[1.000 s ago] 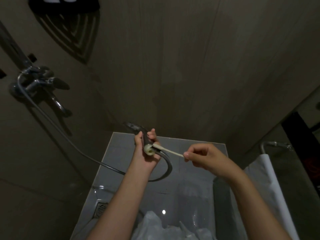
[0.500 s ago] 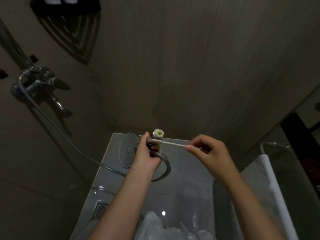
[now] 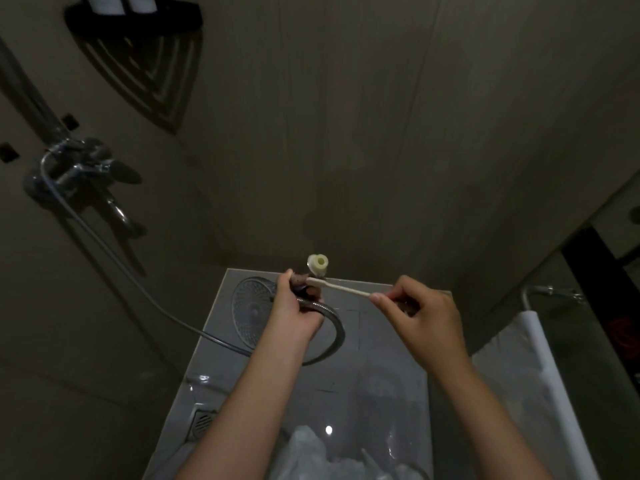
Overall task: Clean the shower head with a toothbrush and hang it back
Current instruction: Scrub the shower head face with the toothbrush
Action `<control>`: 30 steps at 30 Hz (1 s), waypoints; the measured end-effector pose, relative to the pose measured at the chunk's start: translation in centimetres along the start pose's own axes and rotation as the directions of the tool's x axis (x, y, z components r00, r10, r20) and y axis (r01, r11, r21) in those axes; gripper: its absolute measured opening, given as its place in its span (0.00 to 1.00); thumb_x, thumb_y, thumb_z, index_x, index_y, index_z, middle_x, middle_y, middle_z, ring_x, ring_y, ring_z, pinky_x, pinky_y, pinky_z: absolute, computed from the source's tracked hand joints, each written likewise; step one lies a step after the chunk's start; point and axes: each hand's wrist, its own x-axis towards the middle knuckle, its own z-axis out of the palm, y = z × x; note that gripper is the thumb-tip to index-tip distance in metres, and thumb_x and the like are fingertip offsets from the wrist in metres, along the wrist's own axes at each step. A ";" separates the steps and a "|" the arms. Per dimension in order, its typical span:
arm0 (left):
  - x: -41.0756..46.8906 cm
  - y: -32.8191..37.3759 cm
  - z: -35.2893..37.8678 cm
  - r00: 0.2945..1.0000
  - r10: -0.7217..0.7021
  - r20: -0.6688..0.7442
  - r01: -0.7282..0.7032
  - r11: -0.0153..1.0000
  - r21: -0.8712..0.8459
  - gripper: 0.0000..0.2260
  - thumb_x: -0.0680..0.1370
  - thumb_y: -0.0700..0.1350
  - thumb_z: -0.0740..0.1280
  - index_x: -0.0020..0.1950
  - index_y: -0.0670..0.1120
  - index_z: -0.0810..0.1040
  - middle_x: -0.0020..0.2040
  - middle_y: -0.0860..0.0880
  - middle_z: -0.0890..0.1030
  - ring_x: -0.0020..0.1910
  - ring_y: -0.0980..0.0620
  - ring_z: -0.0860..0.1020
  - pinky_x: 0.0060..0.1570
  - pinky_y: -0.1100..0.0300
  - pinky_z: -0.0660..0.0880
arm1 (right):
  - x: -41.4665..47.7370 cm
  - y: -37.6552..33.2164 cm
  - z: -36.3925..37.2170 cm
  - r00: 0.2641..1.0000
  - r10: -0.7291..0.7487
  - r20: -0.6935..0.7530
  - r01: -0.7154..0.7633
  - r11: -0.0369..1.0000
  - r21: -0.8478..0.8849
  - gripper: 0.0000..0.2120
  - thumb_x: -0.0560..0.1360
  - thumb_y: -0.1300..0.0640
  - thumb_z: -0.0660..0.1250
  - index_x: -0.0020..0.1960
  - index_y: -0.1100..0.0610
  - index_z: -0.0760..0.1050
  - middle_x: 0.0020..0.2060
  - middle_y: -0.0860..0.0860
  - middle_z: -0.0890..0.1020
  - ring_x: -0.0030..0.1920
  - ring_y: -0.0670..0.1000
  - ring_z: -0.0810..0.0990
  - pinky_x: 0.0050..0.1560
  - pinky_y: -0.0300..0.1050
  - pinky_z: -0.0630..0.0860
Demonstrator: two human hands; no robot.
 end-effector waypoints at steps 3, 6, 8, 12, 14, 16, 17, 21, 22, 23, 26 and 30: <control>-0.1 -0.3 0.1 1.000 -0.020 0.016 0.021 0.999 -0.039 0.14 0.78 0.43 0.63 0.33 0.45 0.69 0.22 0.51 0.71 0.14 0.58 0.67 0.17 0.71 0.65 | 0.3 -0.5 0.1 0.998 -0.040 -0.044 0.040 0.999 -0.010 0.14 0.70 0.41 0.66 0.34 0.51 0.75 0.27 0.42 0.76 0.30 0.44 0.75 0.30 0.43 0.72; -0.3 -0.3 0.4 0.999 -0.037 0.014 0.038 0.997 -0.071 0.14 0.78 0.43 0.64 0.33 0.45 0.69 0.19 0.52 0.70 0.16 0.58 0.68 0.19 0.71 0.67 | 0.5 -0.4 -0.1 0.997 -0.038 -0.065 0.037 0.999 -0.009 0.14 0.70 0.42 0.67 0.34 0.52 0.75 0.27 0.41 0.75 0.31 0.44 0.75 0.29 0.39 0.69; -0.2 0.0 0.4 1.000 -0.022 0.008 0.022 0.999 -0.035 0.16 0.79 0.44 0.62 0.31 0.45 0.68 0.18 0.52 0.70 0.16 0.58 0.67 0.18 0.72 0.66 | 0.4 0.2 -0.4 0.997 0.003 -0.082 -0.001 1.000 0.017 0.14 0.69 0.43 0.68 0.34 0.53 0.75 0.28 0.43 0.77 0.31 0.45 0.75 0.30 0.47 0.73; 0.1 0.5 0.2 0.999 -0.026 0.026 0.026 1.000 0.009 0.13 0.78 0.43 0.63 0.34 0.43 0.72 0.20 0.49 0.73 0.15 0.58 0.69 0.16 0.71 0.65 | 0.5 0.0 -0.7 0.998 0.019 -0.065 -0.015 0.998 0.062 0.13 0.68 0.43 0.68 0.34 0.52 0.75 0.28 0.45 0.78 0.31 0.45 0.75 0.32 0.50 0.75; 0.2 0.4 0.0 0.998 -0.060 0.032 0.060 0.998 -0.015 0.10 0.77 0.42 0.65 0.36 0.41 0.74 0.24 0.47 0.76 0.16 0.57 0.71 0.16 0.70 0.66 | 0.7 -0.5 -0.5 0.999 -0.001 -0.034 0.003 0.997 0.073 0.14 0.68 0.41 0.68 0.34 0.52 0.75 0.28 0.45 0.77 0.31 0.44 0.75 0.32 0.48 0.74; -0.1 0.4 -0.2 0.993 -0.108 0.042 0.109 0.994 -0.013 0.10 0.76 0.42 0.66 0.36 0.40 0.74 0.24 0.45 0.76 0.17 0.56 0.71 0.15 0.71 0.64 | 0.9 -0.7 -0.6 1.000 -0.006 -0.013 0.007 0.997 0.076 0.16 0.67 0.37 0.66 0.34 0.50 0.76 0.28 0.44 0.77 0.31 0.44 0.75 0.32 0.48 0.74; -0.3 0.4 -0.3 0.990 -0.131 0.044 0.132 0.991 -0.013 0.11 0.76 0.43 0.66 0.35 0.39 0.75 0.24 0.44 0.76 0.17 0.56 0.72 0.15 0.70 0.64 | 0.9 -0.7 -0.6 1.000 -0.003 0.001 0.003 0.997 0.077 0.17 0.66 0.36 0.65 0.34 0.49 0.76 0.29 0.43 0.77 0.32 0.44 0.75 0.32 0.48 0.75; -0.4 0.1 -0.3 0.986 -0.165 0.004 0.165 0.986 0.039 0.12 0.77 0.42 0.66 0.33 0.40 0.75 0.21 0.45 0.76 0.17 0.53 0.74 0.14 0.70 0.64 | 0.7 -1.4 -0.3 0.996 -0.047 0.072 0.044 0.998 0.038 0.15 0.66 0.38 0.66 0.36 0.50 0.77 0.29 0.43 0.77 0.34 0.44 0.75 0.32 0.44 0.74; -0.4 0.0 -0.3 0.986 -0.168 0.010 0.167 0.984 0.067 0.12 0.76 0.42 0.66 0.33 0.41 0.75 0.21 0.46 0.76 0.17 0.54 0.74 0.14 0.70 0.63 | 0.7 -1.6 -0.1 0.995 -0.062 0.078 0.059 0.998 0.034 0.16 0.66 0.38 0.66 0.36 0.51 0.77 0.29 0.43 0.77 0.34 0.44 0.75 0.32 0.42 0.73; -0.4 -0.1 -0.2 0.983 -0.179 0.030 0.176 0.980 0.098 0.12 0.76 0.42 0.66 0.32 0.42 0.74 0.22 0.47 0.75 0.17 0.55 0.73 0.13 0.70 0.62 | 0.8 -1.7 -0.1 0.995 -0.067 0.075 0.064 0.997 0.048 0.16 0.66 0.38 0.66 0.36 0.51 0.77 0.29 0.43 0.77 0.34 0.44 0.76 0.32 0.40 0.72; -0.4 -0.1 -0.2 0.974 -0.219 0.058 0.210 0.969 0.129 0.15 0.75 0.42 0.66 0.29 0.41 0.75 0.21 0.47 0.74 0.18 0.55 0.72 0.13 0.70 0.61 | 1.0 -1.3 -0.7 0.998 -0.041 0.050 0.035 0.993 0.114 0.16 0.65 0.37 0.66 0.35 0.50 0.77 0.29 0.44 0.78 0.32 0.45 0.76 0.33 0.48 0.76; -0.3 0.2 -0.5 0.979 -0.203 0.024 0.198 0.972 0.129 0.15 0.75 0.43 0.68 0.30 0.40 0.75 0.22 0.45 0.75 0.18 0.55 0.73 0.14 0.70 0.62 | 0.8 -0.6 -1.5 0.998 0.006 0.069 -0.014 0.993 0.114 0.17 0.65 0.36 0.67 0.35 0.50 0.77 0.30 0.47 0.79 0.32 0.47 0.77 0.35 0.57 0.77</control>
